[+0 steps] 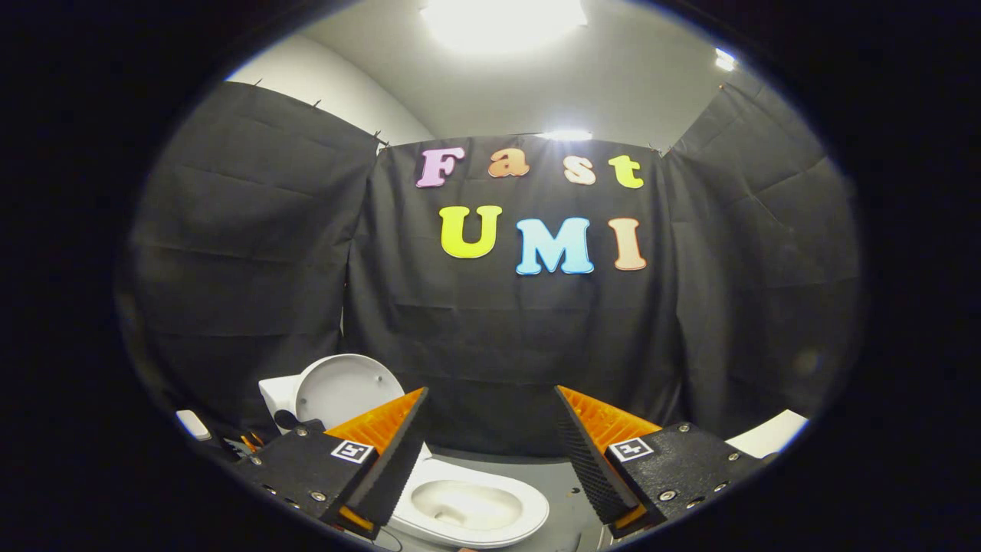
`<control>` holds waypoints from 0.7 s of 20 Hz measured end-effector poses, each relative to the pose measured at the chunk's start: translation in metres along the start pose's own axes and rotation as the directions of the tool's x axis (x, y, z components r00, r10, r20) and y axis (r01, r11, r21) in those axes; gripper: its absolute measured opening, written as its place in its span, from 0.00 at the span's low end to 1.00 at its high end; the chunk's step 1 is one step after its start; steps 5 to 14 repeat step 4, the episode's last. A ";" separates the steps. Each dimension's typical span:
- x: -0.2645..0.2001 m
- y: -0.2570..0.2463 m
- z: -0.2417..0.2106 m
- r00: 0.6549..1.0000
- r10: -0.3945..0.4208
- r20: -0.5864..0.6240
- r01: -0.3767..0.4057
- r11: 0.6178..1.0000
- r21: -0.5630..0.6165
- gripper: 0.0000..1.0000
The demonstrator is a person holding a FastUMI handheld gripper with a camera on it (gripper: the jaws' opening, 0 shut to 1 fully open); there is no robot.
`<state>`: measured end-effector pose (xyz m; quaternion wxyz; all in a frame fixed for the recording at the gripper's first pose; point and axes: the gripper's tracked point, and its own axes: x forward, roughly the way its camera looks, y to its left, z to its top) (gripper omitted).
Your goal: Open the toilet lid.
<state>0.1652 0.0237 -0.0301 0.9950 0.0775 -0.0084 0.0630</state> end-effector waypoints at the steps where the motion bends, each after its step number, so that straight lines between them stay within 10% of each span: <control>1: -0.002 -0.007 0.004 1.000 -0.014 0.004 0.015 1.000 -0.005 0.96; 14: -0.011 -0.026 0.012 0.998 -0.051 0.025 0.051 0.999 -0.019 0.95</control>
